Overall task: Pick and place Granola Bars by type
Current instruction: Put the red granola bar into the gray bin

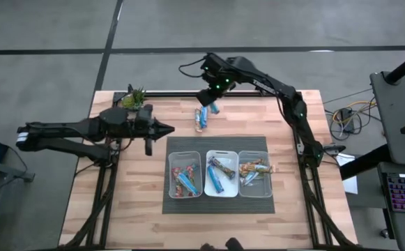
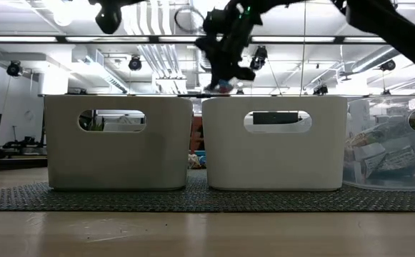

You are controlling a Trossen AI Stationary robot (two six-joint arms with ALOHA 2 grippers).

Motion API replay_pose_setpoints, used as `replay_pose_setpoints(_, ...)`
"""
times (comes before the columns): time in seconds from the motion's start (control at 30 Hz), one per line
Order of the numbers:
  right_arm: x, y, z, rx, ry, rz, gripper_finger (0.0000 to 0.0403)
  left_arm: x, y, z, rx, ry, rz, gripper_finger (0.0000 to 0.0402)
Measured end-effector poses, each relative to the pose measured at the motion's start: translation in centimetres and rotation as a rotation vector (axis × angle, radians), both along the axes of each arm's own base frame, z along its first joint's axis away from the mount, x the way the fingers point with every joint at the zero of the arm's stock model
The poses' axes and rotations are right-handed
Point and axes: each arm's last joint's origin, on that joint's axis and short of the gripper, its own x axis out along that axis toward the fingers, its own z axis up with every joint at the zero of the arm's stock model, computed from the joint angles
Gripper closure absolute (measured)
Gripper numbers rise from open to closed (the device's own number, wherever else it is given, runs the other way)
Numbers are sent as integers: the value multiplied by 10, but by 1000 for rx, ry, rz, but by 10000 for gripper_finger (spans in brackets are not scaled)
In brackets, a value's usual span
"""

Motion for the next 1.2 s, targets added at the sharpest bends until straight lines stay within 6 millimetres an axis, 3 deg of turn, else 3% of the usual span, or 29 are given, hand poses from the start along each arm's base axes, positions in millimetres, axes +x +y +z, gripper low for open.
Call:
replay_pose_setpoints(0.63, -19, 95, 91, -119, -269, 204, 347, -36, -2, 16, 1, -105, 1, 401)
replay_pose_setpoints(1.0, -40, 138, 130, -204, -411, 330, 347, -43, -3, 19, 0, -131, 2, 401)
replay_pose_setpoints(1.2, -39, 163, 143, -256, -512, 428, 347, -48, -3, 21, 0, -146, 2, 401)
